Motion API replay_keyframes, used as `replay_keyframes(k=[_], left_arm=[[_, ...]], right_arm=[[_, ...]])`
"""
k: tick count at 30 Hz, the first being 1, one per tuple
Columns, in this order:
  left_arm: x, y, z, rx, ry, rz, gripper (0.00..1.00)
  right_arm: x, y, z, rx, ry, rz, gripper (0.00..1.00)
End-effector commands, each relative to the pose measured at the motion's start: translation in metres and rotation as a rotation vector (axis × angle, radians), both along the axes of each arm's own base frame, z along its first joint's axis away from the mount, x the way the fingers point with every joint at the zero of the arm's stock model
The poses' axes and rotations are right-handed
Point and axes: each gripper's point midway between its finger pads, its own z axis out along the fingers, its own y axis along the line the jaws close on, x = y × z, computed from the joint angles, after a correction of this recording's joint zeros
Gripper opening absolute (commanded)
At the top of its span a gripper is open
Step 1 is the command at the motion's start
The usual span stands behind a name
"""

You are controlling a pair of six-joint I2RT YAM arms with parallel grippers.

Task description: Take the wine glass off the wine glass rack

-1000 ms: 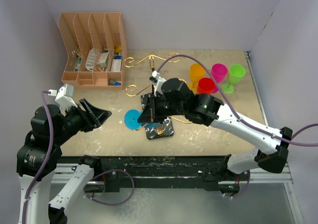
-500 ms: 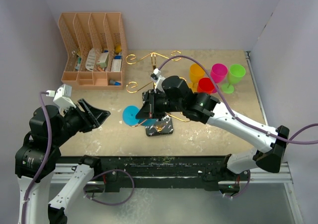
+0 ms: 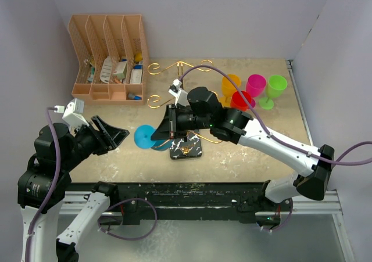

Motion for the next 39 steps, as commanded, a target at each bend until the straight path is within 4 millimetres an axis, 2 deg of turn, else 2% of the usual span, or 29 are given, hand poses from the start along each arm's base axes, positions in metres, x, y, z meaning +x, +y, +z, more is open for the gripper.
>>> replay_keyframes(k=[1,11,16,21,26,30,39], left_arm=[[0.001,-0.002,0.009,-0.02,-0.031,-0.004,0.55],[0.003,-0.003,0.009,-0.018,-0.027,-0.008,0.55],[0.002,-0.002,0.009,-0.018,-0.026,-0.002,0.55],[0.003,-0.002,0.01,-0.017,-0.027,-0.001,0.55],[0.004,-0.002,0.011,-0.018,-0.03,0.002,0.55],[0.006,-0.002,0.017,-0.018,-0.037,0.002,0.55],[0.009,-0.002,0.031,-0.026,-0.067,0.007,0.56]], right_arm=[[-0.007,0.002,0.032,0.11,-0.021,0.037,0.0],[-0.022,-0.014,0.018,0.066,0.011,0.065,0.0],[-0.021,-0.024,0.015,0.043,0.003,0.032,0.0],[-0.008,-0.045,0.016,-0.001,-0.034,-0.069,0.0],[0.019,-0.064,0.019,-0.074,-0.116,-0.209,0.0],[0.035,-0.065,0.036,-0.091,-0.199,-0.249,0.0],[0.05,-0.074,0.126,0.057,-0.366,-0.312,0.0]])
